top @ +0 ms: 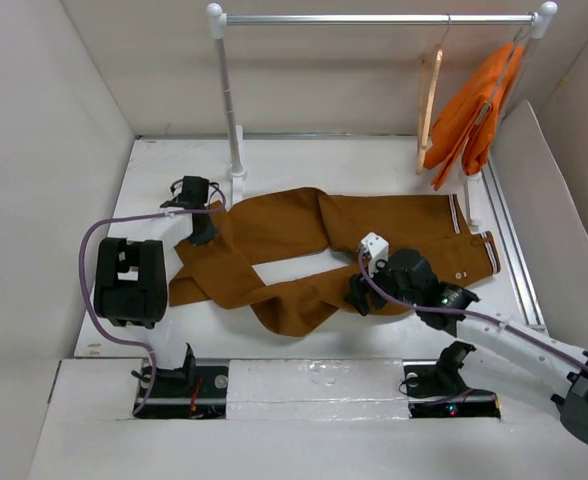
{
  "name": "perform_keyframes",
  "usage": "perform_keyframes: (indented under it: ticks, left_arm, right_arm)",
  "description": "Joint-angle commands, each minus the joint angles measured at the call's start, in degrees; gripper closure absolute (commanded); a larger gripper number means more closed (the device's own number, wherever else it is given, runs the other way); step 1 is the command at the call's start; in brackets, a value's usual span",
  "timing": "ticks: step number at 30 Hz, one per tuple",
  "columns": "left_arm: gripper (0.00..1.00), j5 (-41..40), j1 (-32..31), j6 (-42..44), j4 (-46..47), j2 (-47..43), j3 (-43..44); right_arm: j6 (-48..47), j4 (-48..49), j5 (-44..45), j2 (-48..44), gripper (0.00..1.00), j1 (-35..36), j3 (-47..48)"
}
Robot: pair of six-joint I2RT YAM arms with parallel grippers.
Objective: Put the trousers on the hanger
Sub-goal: Flatten out the trousers at the center of the board.
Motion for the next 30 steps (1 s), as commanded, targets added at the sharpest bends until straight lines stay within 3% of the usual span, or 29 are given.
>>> perform_keyframes:
  ticks: [1,6,7,8,9,12,13,15,18,23,28,29,30]
  left_arm:
    - [1.00,-2.6,0.0,-1.0,-0.4,-3.6,0.5]
    - [1.00,-9.6,0.6,-5.1,-6.4,-13.5,-4.1]
    - [0.95,-10.4,1.3,-6.9,-7.4,-15.8,-5.7]
    - [0.80,-10.9,2.5,-8.6,-8.5,-20.5,-6.5]
    - [0.49,-11.0,3.4,-12.7,-10.0,-22.8,-7.4]
    - [0.17,-7.5,9.6,-17.5,-10.0,-31.4,-11.7]
    - [0.14,-3.4,12.0,-18.5,-9.0,-32.9,-14.5]
    - [0.12,0.8,19.4,-19.6,-7.3,-35.0,-16.9]
    - [0.12,6.9,25.2,-20.2,-2.2,-33.6,-21.2]
    - [0.14,16.0,26.0,-18.6,2.8,-24.6,-22.8]
    - [0.18,17.1,25.2,-19.6,7.6,-23.4,-26.3]
    - [0.21,17.2,25.2,-19.8,8.1,-23.3,-26.8]
    - [0.42,17.4,25.2,-20.1,9.2,-23.0,-27.2]
  right_arm:
    - [-0.7,4.4,0.7,1.5,0.27,1.2,3.1]
    - [-6.1,6.9,-1.3,8.4,0.20,1.2,8.0]
    - [-7.1,7.0,-3.8,10.0,0.19,1.7,10.9]
    - [-9.8,5.5,-5.0,11.7,0.19,1.8,12.7]
    - [-10.8,4.5,-5.6,14.1,0.19,2.6,14.6]
    - [-13.5,2.7,-7.4,15.6,0.18,3.9,19.0]
    - [-13.6,2.6,-8.4,14.9,0.18,3.9,19.2]
    - [-13.7,2.5,-9.2,13.3,0.18,4.4,18.8]
    - [-13.7,2.2,-11.4,9.8,0.18,4.4,16.8]
    - [-15.8,-1.9,-11.6,5.4,0.18,4.4,14.9]
    - [-16.4,-3.3,-12.0,4.8,0.18,4.9,13.7]
    - [-16.2,-3.4,-12.0,4.8,0.18,4.9,13.5]
    - [-15.9,-3.3,-12.0,4.8,0.18,4.9,13.3]
